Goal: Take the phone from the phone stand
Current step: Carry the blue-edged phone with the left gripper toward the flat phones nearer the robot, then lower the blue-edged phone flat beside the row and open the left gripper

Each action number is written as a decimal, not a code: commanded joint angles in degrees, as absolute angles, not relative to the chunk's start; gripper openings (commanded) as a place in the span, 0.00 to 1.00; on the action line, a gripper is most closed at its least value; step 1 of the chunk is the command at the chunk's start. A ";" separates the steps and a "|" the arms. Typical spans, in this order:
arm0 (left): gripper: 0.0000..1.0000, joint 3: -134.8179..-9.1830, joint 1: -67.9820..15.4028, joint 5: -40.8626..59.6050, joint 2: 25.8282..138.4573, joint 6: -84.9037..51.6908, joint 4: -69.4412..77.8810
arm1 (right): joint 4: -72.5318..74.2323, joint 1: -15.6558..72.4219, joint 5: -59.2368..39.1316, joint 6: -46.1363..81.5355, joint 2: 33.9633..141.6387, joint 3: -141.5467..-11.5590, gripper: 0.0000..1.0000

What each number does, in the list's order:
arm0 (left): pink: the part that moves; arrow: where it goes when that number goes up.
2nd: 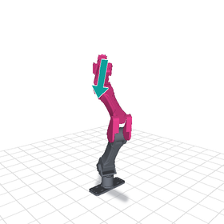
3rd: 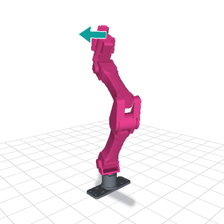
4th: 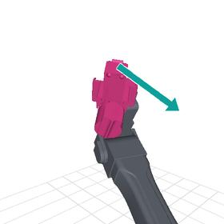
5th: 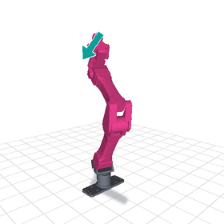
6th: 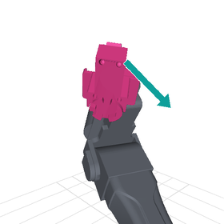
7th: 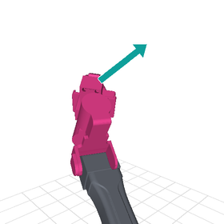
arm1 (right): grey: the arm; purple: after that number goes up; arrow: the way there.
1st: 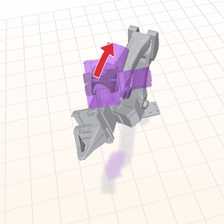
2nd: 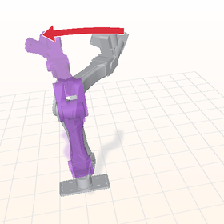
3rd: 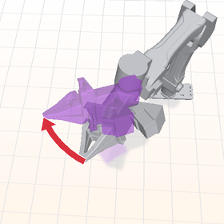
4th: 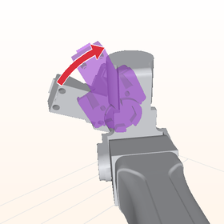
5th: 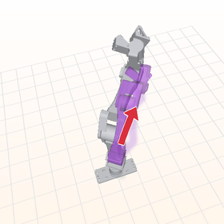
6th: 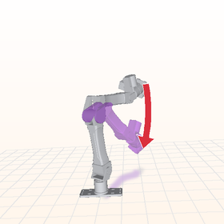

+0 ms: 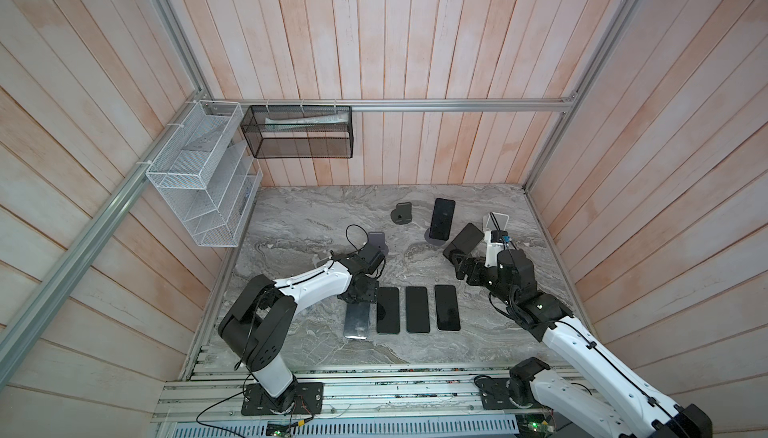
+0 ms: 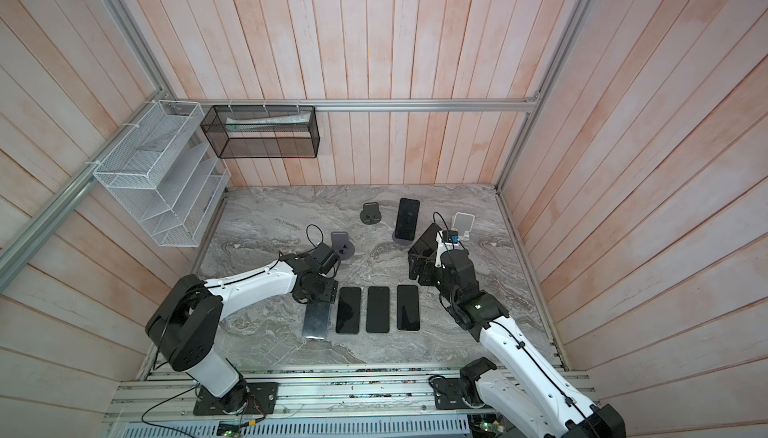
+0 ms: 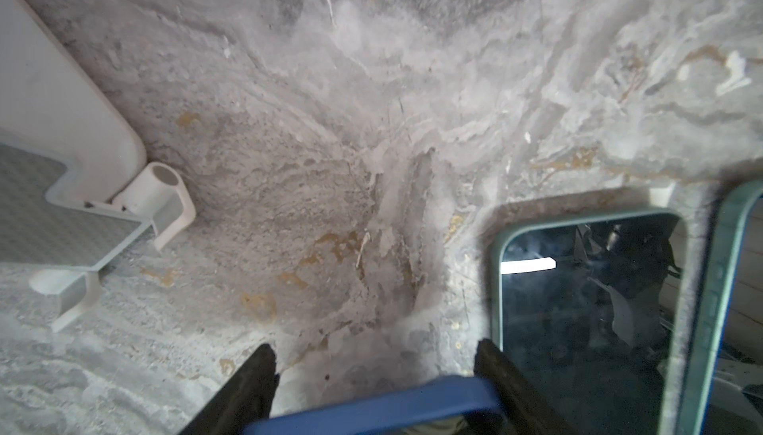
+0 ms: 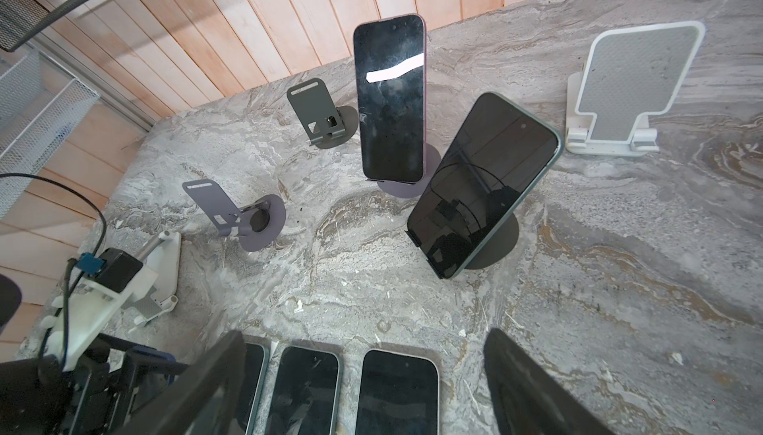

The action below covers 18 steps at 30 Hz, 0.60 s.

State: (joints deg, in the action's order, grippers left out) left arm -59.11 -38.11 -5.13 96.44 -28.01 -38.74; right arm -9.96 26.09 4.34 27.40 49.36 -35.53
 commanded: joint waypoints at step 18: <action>0.69 -56.27 -35.92 -1.50 101.31 -29.60 -32.52 | -12.03 25.63 3.84 26.94 52.29 -39.11 0.91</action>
